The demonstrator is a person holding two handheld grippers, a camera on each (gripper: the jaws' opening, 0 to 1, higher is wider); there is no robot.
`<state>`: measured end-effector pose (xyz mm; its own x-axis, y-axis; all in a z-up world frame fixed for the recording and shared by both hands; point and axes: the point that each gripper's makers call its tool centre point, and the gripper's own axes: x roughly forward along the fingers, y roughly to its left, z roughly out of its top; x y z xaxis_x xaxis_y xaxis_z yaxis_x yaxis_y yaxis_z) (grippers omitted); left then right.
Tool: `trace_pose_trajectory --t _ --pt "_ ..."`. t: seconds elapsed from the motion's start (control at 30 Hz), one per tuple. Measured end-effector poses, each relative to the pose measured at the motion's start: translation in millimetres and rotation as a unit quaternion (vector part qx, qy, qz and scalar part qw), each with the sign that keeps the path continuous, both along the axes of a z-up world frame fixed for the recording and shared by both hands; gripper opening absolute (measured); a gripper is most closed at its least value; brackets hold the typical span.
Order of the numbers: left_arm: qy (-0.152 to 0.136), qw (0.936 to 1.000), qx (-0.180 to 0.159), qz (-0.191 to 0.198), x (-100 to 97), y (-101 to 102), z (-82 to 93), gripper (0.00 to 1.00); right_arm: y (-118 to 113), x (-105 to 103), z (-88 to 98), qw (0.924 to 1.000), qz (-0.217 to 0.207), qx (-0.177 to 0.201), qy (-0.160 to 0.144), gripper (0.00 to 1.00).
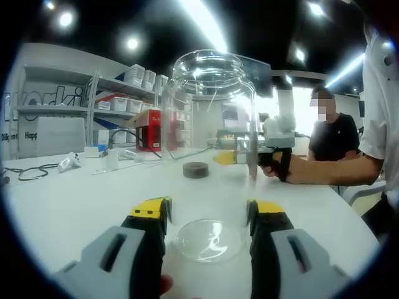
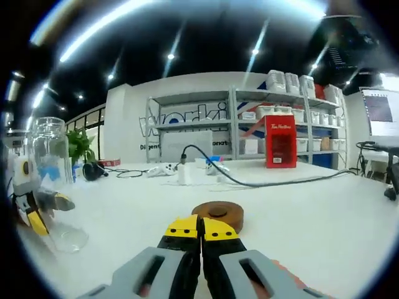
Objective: Clamp the coffee can twist off the lid put the lid on the table pick up the lid cover the can tighten the lid
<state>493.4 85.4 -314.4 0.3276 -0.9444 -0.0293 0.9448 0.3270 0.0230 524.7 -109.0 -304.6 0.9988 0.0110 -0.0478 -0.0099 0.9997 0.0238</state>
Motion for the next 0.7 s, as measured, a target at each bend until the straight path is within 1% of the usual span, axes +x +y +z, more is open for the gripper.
trace_pose_trajectory --t 0.03,0.23,0.27,0.3,0.4,0.43,0.5,0.53,0.57,0.63,0.7 --pt "0.0 1.0 0.0 0.0 0.0 0.0 0.0 0.44 -1.6 -0.1 0.5 1.0 -0.004 -0.002 -0.002 0.0" --pt "-0.001 1.0 0.0 0.0 -0.6 -0.3 0.1 0.44 -3.8 2.1 -13.2 0.9997 0.003 0.004 0.023 0.0" --pt "-0.001 1.0 0.0 0.0 -0.7 -0.3 0.2 0.44 -5.4 2.1 -16.2 0.9995 -0.001 -0.004 0.031 0.0" --pt "-0.001 1.0 0.0 0.0 -0.9 -0.4 0.2 0.44 -4.6 2.7 -16.6 0.9994 0.0 -0.013 0.033 0.0" --pt "-0.001 1.0 0.0 0.0 -1.2 -0.4 0.3 0.44 0.3 3.9 -15.2 0.9989 0.001 -0.034 0.031 0.0" --pt "-0.002 1.0 0.0 0.0 -1.1 -0.3 0.3 0.44 2.1 4.3 -16.6 0.9986 0.005 -0.039 0.035 0.0" --pt "-0.002 1.0 0.001 0.0 -1.2 -0.3 0.2 0.44 0.0 3.8 -15.2 0.9984 0.0 -0.046 0.033 0.0" --pt "-0.002 1.0 0.001 0.0 -1.2 -0.2 0.2 0.44 -0.7 3.7 -14.1 0.9989 0.002 -0.038 0.029 0.0" --pt "-0.003 1.0 0.001 0.0 -1.3 -0.2 0.2 0.44 0.6 4.2 -15.0 0.9994 0.006 -0.016 0.03 0.0" --pt "-0.003 1.0 0.001 0.0 -1.0 -0.1 0.1 0.44 -5.1 4.2 -15.3 0.9994 -0.002 -0.013 0.031 0.0" --pt "-0.003 1.0 0.001 0.0 -1.1 -0.2 0.1 0.44 -4.6 3.7 -16.8 0.9994 0.0 -0.002 0.034 0.0"
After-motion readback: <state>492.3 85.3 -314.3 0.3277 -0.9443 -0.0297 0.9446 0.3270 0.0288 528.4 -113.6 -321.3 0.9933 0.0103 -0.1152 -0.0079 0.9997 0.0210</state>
